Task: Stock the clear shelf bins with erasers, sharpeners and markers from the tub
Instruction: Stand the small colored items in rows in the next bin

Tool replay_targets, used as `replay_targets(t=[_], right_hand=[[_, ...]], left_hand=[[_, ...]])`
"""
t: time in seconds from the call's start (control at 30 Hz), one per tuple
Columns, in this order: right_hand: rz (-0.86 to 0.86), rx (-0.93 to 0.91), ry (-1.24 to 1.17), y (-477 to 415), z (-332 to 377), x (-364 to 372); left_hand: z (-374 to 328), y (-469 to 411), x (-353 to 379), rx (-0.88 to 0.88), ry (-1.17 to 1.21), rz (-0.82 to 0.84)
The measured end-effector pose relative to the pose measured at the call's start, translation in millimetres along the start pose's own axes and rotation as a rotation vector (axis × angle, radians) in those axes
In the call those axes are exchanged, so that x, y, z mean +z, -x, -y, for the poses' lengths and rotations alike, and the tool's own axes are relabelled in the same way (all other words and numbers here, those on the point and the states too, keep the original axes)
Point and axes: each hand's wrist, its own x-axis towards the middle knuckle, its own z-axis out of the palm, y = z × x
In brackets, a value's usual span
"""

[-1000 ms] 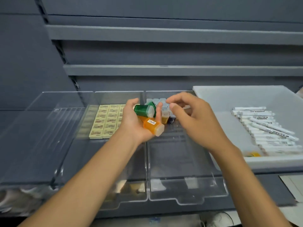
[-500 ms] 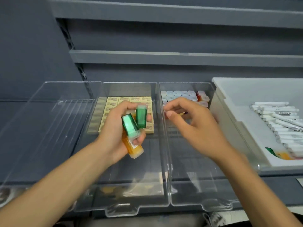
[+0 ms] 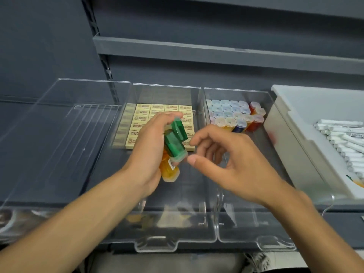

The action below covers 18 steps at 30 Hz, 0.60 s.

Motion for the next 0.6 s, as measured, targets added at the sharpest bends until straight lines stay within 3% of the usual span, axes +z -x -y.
replay_targets(t=[0.17, 0.37, 0.6], right_hand=[[0.017, -0.026, 0.164, -3, 5, 12], [-0.03, -0.053, 0.172, -4, 10, 15], [-0.069, 0.019, -0.005, 0, 4, 19]], left_hand=[[10, 5, 0, -0.027, 0.024, 0.012], [10, 5, -5, -0.012, 0.047, 0.051], [16, 2, -9, -0.093, 0.018, 0.058]])
